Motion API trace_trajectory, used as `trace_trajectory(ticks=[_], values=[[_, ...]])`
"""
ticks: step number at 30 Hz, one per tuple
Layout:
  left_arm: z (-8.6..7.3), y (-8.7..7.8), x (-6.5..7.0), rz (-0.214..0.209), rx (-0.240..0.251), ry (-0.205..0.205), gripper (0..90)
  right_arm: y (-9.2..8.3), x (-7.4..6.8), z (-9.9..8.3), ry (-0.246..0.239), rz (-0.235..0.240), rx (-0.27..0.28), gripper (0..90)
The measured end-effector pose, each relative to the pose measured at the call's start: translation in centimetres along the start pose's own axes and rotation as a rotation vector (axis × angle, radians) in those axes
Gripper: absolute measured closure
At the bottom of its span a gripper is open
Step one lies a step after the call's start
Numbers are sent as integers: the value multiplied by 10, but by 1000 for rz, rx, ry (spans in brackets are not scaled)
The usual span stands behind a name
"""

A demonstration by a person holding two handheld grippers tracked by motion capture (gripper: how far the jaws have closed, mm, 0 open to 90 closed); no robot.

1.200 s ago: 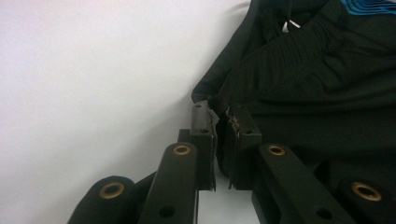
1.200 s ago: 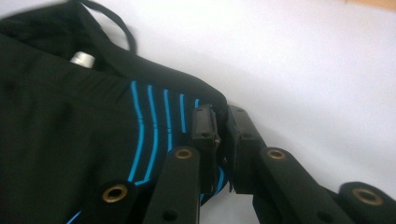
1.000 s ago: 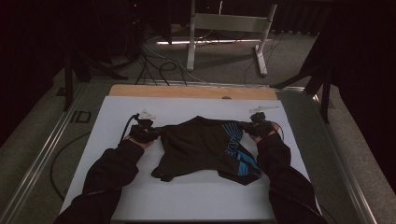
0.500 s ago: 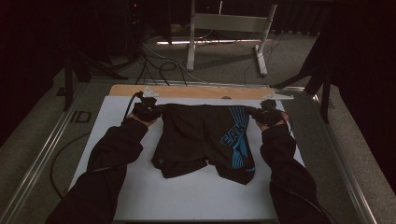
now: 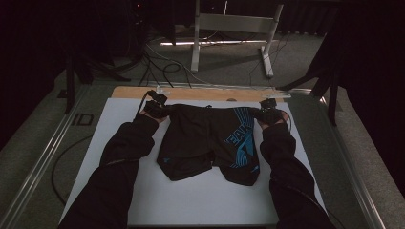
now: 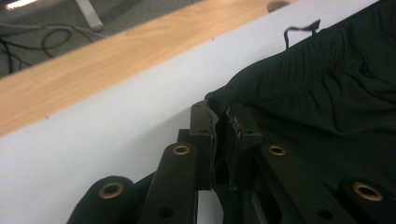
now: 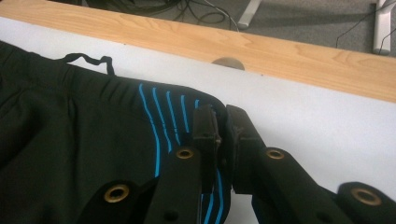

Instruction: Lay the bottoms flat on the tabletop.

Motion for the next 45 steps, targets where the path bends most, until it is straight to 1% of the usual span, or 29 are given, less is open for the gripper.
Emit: trace_trajectory(ticks=[2, 4, 8, 10, 11, 12, 13, 14, 17, 18, 19, 20, 21, 22, 23, 25, 27, 28, 29, 30, 31, 32, 33, 35, 36, 38, 39, 41, 45], values=[[-3, 3, -1, -3, -18, -7, 830, 5, 2, -2, 6, 5, -7, 841], [-6, 6, -2, -6, -22, -10, 830, 10, 3, -4, 15, 1, -13, 841], [-13, 13, -4, -8, -35, -31, 825, 16, 4, -6, 22, -6, -21, 840], [-15, 17, -3, -19, -44, -33, 819, 20, 4, -8, 21, -13, -26, 833], [-16, 19, -3, -34, -46, -39, 804, 22, 5, -8, 20, -24, -20, 815], [-17, 19, -2, -39, -43, -38, 767, 23, 5, -9, 24, -28, -19, 764], [-17, 19, -1, -48, -41, -35, 690, 25, 5, -9, 36, -21, -19, 683], [-17, 19, 0, -62, -38, -35, 591, 25, 5, -9, 46, -12, -20, 605], [-17, 19, 3, -92, -48, -31, 370, 25, 2, -8, 43, -8, -22, 484], [-18, 19, 4, -105, -52, -28, 336, 24, 0, -8, 38, -1, -25, 471], [-18, 18, 6, -97, -55, -18, 321, 24, -2, -8, 32, 5, -28, 459], [-19, 18, 7, -99, -47, -16, 303, 23, -5, -8, 26, 13, -30, 430], [-19, 17, 7, -110, -44, -17, 282, 23, -7, -7, 18, 18, -26, 413], [-19, 15, 8, -111, -36, -17, 261, 22, -9, -7, 6, 17, -24, 401], [-18, 14, 9, -112, -32, -16, 240, 21, -11, -7, 5, 31, -21, 372], [-18, 10, 9, -121, -21, -28, 169, 19, -14, -7, -1, 36, -14, 333], [-17, 7, 9, -134, -7, -42, 145, 17, -17, -7, -3, 37, -7, 266], [-17, 5, 9, -148, -6, -45, 101, 15, -18, -7, -5, 43, -1, 215], [-17, 2, 10, -167, -4, -47, 66, 13, -19, -8, -13, 68, 6, 178], [-17, 0, 10, -172, -4, -45, 51, 11, -21, -8, -9, 77, 10, 173], [-17, -2, 11, -173, -5, -36, 41, 10, -22, -9, -12, 91, 10, 135], [-17, -4, 12, -176, -2, -27, 24, 9, -24, -9, -20, 114, 14, 131], [-18, -7, 13, -181, 0, -23, 20, 7, -25, -9, -23, 116, 18, 129], [-19, -12, 14, -186, 4, -12, 13, 4, -30, -9, -37, 145, 16, 104], [-19, -14, 15, -187, 6, -10, 10, 2, -32, -9, -50, 142, 15, 104], [-20, -19, 16, -188, 11, -4, 9, -1, -37, -8, -64, 155, 14, 103], [-21, -22, 16, -190, 13, -1, 9, -3, -39, -7, -72, 148, 18, 104], [-22, -28, 17, -189, 21, 10, 9, -8, -45, -6, -87, 159, 18, 104], [-23, -42, 20, -197, 37, 33, 9, -18, -54, -4, -102, 177, 34, 104]])
Point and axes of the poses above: each handheld gripper's, and its own axes: y roughly forward along the jaws, z roughly out of its top, x roughly to its right, the point moved 2 cm from there along y, roughly forward along the jaws, and after that the axes turned 1 degree about y, right-handed, at the moved point
